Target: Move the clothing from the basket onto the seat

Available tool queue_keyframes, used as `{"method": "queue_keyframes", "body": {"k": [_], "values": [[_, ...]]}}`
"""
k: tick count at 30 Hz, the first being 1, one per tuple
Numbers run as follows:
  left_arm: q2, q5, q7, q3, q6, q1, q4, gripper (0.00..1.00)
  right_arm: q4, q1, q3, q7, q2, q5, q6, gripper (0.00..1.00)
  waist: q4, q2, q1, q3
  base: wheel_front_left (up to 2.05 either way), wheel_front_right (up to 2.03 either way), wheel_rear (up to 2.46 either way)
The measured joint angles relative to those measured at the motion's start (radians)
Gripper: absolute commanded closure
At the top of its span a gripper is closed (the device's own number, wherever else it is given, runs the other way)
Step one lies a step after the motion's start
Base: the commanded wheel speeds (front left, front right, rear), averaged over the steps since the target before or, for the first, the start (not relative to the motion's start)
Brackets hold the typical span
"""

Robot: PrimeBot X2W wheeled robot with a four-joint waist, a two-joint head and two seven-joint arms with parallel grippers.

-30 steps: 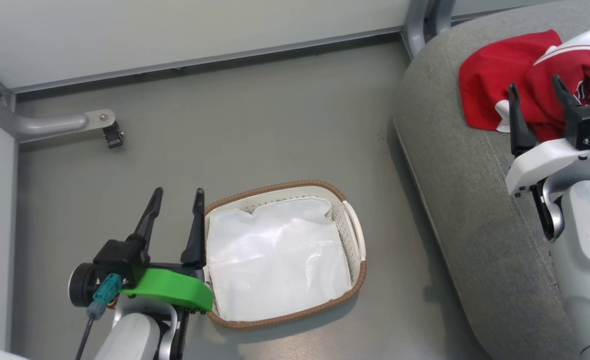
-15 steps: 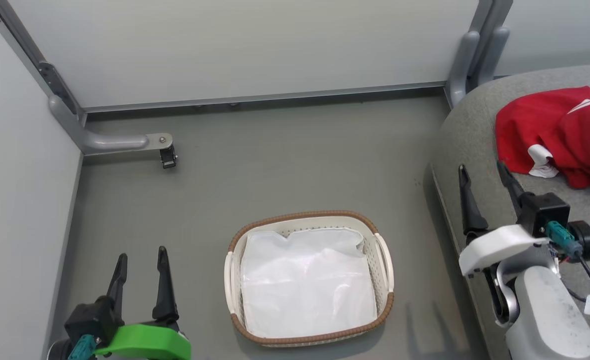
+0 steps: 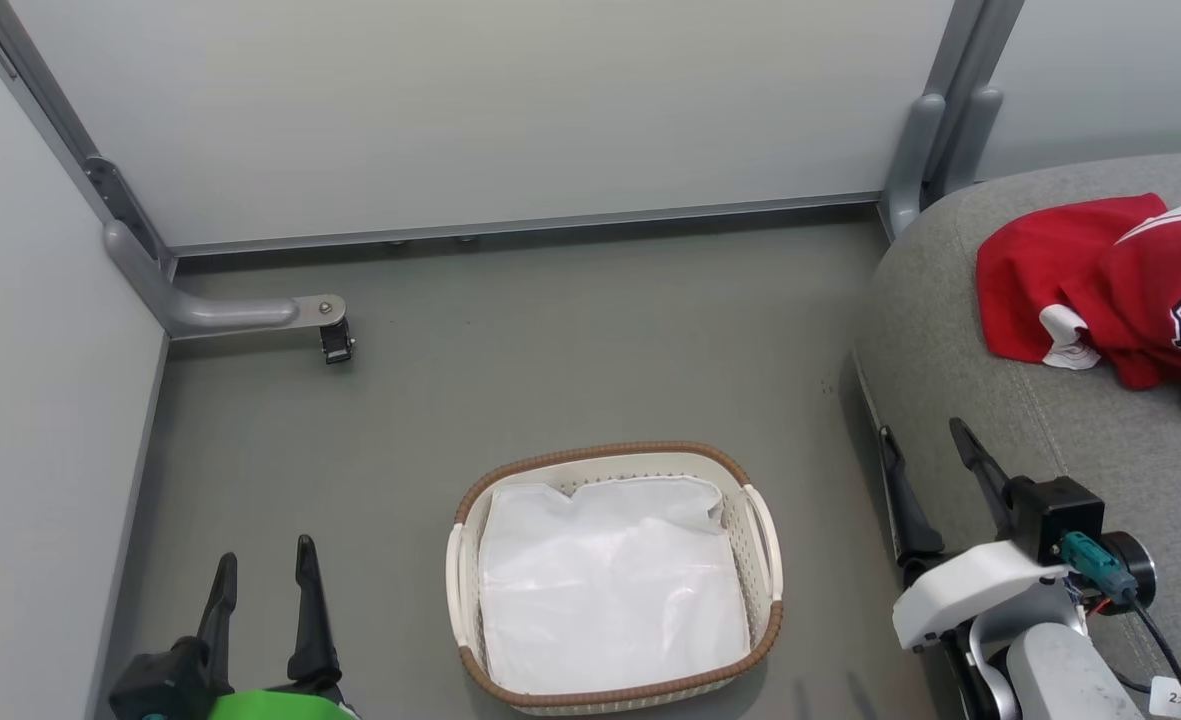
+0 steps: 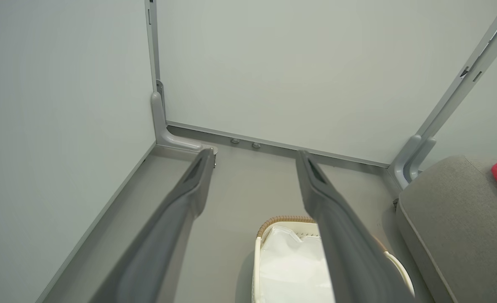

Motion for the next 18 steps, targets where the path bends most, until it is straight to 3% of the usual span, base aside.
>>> {"method": "queue_keyframes", "body": {"k": [18], "values": [[-0.007, 0.018, 0.0, 0.017, -0.025, 0.007, 0.02, 0.0, 0.01, 0.013, 0.023, 0.0, 0.0, 0.001, 0.0, 0.0, -0.009, 0.0, 0.0, -0.015, 0.0, 0.0, 0.0]]}}
